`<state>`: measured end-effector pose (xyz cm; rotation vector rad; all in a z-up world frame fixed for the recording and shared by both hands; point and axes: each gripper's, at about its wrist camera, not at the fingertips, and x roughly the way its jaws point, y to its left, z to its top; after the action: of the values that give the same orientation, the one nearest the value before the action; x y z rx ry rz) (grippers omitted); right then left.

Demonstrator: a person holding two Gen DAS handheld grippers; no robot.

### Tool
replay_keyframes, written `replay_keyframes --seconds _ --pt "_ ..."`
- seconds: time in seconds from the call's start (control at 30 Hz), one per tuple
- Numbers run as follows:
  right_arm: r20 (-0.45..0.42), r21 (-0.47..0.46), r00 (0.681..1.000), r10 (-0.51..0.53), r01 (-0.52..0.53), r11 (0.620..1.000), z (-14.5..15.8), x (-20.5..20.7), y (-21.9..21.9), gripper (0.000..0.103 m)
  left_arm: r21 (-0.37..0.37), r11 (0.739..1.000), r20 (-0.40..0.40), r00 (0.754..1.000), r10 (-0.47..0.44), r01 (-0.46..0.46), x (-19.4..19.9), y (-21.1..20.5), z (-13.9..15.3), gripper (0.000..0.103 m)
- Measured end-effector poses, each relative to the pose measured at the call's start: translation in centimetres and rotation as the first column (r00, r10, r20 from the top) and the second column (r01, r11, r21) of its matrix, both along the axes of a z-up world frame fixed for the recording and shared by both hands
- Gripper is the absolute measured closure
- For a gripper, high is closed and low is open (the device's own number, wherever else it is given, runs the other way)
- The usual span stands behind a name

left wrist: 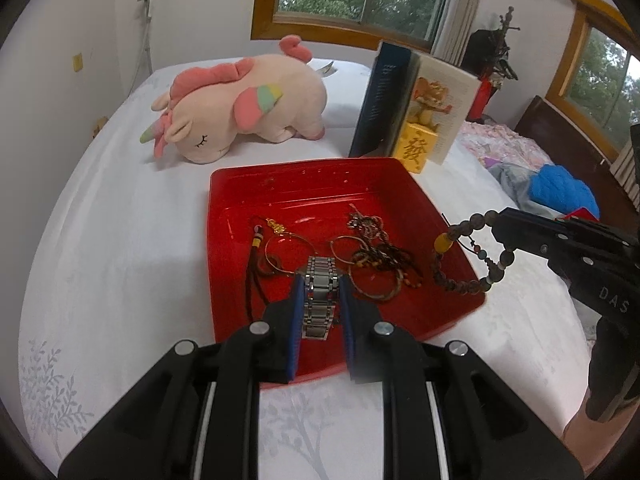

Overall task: Organize jewelry
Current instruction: 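Carry the watch and bead bracelet into the red tray and open both tools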

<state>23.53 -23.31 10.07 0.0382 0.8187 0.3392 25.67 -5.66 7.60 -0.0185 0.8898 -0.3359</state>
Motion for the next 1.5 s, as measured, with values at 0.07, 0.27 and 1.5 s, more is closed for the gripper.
replay_keyframes --seconds 0.07,0.27,1.5 --pt "-0.011 0.003 1.000 -0.001 0.001 1.000 -0.6 1.0 0.2 0.093 0.007 1.000 -0.011 1.000 0.010 -0.010 1.0 -0.1 -0.6 0.087" --pt "-0.043 -0.003 0.999 -0.021 0.021 1.000 -2.7 3.9 0.7 0.093 0.039 0.999 -0.026 0.999 0.036 -0.035 3.3 -0.4 -2.0 0.087" --pt "-0.073 -0.089 0.994 -0.076 0.069 0.994 -5.4 5.9 1.1 0.036 0.088 0.994 -0.008 0.998 0.069 -0.068 4.6 -0.9 -3.4 0.052"
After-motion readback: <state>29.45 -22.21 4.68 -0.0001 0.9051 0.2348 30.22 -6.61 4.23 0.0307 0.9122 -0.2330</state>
